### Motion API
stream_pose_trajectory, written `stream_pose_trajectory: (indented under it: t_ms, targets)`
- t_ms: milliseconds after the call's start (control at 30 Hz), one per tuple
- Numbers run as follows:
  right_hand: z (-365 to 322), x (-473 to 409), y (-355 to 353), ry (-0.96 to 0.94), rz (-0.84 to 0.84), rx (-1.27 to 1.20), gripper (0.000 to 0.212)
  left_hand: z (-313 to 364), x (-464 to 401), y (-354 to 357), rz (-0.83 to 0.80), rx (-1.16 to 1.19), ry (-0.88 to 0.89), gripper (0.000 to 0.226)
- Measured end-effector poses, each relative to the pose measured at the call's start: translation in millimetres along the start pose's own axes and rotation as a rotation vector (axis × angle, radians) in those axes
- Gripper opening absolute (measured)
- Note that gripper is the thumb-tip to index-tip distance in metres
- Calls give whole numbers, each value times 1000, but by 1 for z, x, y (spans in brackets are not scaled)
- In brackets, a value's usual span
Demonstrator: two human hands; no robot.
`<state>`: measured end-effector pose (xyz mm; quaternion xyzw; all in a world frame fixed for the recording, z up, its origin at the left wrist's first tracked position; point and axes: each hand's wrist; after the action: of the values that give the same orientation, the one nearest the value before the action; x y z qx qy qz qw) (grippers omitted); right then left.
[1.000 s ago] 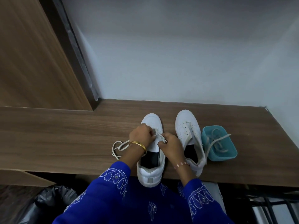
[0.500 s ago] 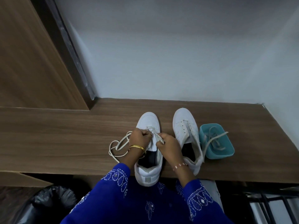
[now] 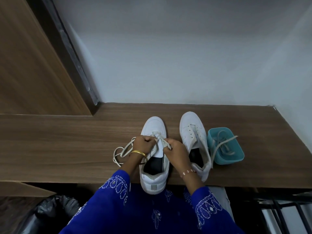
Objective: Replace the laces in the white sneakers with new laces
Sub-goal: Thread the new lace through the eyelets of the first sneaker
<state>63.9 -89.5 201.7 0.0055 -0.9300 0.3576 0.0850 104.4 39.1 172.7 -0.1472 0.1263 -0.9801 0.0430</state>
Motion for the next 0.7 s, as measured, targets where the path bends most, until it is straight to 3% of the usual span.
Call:
stream_pose_trajectory:
  t_ms: [233, 433, 567, 700]
  targets:
    - [-11, 6, -3, -100, -39, 205, 44, -2, 0, 6, 36, -236, 105, 13]
    - [-11, 6, -3, -98, -48, 219, 44, -1, 0, 7, 35, -360, 188, 17]
    - [-9, 5, -2, -93, -45, 234, 44, 0, 0, 5, -8, -540, 345, 20]
    - [-9, 5, -2, -75, -45, 209, 46, -3, 0, -1, 14, -513, 491, 18]
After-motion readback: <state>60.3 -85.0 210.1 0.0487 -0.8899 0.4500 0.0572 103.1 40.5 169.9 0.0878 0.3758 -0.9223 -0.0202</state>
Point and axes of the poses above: each hand's wrist, its own x-axis away from the middle knuckle, its own y-axis out of the palm, z = x × y, and after that the axes turned 2 degrees about x, right-handed
